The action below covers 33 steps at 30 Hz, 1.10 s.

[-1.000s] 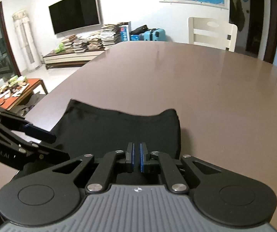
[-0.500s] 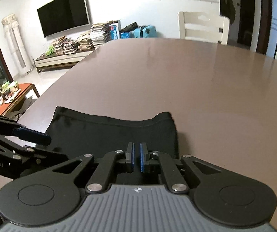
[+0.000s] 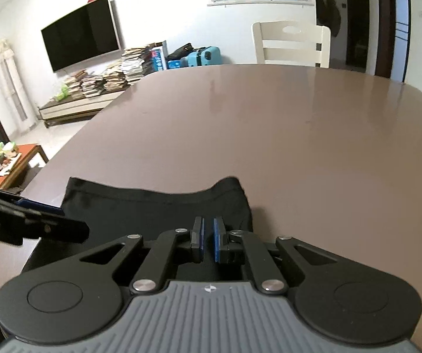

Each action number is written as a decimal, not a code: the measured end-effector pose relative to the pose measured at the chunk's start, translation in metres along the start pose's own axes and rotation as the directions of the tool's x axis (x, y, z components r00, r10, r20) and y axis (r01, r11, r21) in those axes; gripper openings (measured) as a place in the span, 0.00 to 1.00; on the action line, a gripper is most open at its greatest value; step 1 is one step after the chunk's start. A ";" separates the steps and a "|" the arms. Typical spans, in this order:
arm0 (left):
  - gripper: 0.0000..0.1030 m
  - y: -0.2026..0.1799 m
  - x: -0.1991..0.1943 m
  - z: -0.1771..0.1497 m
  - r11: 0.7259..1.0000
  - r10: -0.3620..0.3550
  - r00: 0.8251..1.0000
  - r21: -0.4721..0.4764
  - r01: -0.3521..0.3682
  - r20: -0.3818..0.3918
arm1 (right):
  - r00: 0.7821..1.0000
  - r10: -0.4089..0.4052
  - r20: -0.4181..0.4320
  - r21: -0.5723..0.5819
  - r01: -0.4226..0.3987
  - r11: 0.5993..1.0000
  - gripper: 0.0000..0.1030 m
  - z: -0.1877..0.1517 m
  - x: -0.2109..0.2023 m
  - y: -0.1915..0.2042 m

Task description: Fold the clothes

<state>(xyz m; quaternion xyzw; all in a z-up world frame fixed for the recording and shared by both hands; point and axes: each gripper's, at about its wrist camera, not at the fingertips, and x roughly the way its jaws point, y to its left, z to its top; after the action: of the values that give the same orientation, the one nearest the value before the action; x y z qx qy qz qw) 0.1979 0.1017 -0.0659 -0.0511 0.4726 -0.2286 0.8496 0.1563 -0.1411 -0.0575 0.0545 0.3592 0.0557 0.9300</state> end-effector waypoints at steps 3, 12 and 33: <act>0.61 0.002 0.008 0.007 0.998 0.067 0.998 -0.014 -0.067 -0.012 | 1.000 -0.003 -0.001 -0.016 0.003 1.000 0.07 0.008 0.010 0.001; 0.61 -0.002 0.023 0.015 0.985 0.172 0.984 -0.008 -0.172 -0.053 | 0.998 -0.035 -0.053 -0.014 0.034 0.999 0.06 0.009 0.028 -0.006; 0.61 -0.007 0.033 0.017 0.977 0.212 0.976 0.051 -0.209 -0.055 | 0.998 -0.022 -0.060 -0.012 0.021 1.000 0.06 0.008 0.032 -0.008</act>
<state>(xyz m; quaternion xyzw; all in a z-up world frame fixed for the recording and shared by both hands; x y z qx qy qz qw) 0.2243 0.0786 -0.0797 0.0254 0.4955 -0.1493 0.8553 0.1859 -0.1452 -0.0744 0.0437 0.3874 0.0495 0.9195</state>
